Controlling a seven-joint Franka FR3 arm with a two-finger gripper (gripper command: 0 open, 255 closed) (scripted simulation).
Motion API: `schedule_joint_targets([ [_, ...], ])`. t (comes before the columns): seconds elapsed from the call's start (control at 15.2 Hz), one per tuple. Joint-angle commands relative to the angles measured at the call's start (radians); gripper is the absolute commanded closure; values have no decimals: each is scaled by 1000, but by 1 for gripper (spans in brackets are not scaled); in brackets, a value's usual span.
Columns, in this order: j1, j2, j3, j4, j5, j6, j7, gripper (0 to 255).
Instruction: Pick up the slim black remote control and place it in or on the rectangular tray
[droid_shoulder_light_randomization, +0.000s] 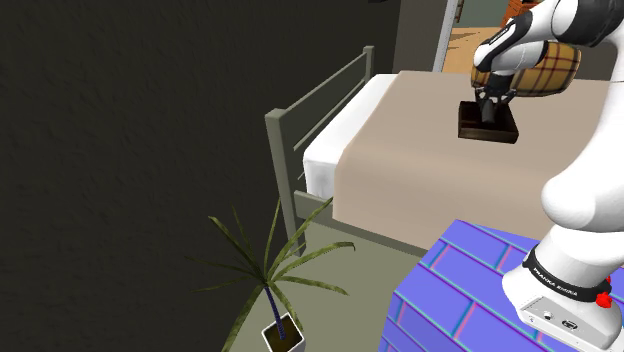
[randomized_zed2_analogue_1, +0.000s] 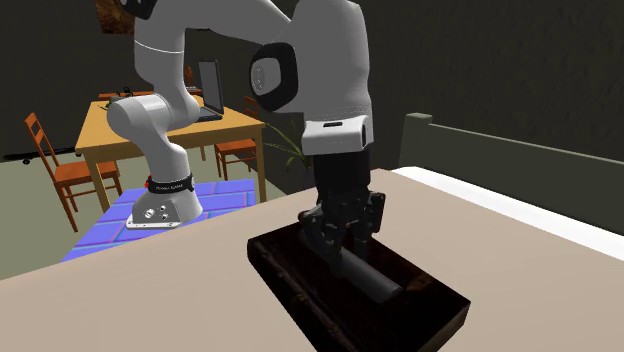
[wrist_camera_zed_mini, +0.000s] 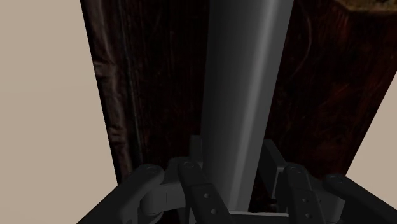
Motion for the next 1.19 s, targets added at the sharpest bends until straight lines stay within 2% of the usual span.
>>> schedule_joint_targets([
  [0.0, -1, 6, 1, -6, 2, 12, -1, 255],
  [0.46, -1, 6, 1, -5, 2, 12, -1, 255],
  [0.53, -2, 6, 1, -6, 3, 12, -2, 0],
  [0.86, -1, 6, 1, -5, 2, 12, -1, 0],
  [1.12, 18, -80, -10, 3, -27, -80, 17, 0],
])
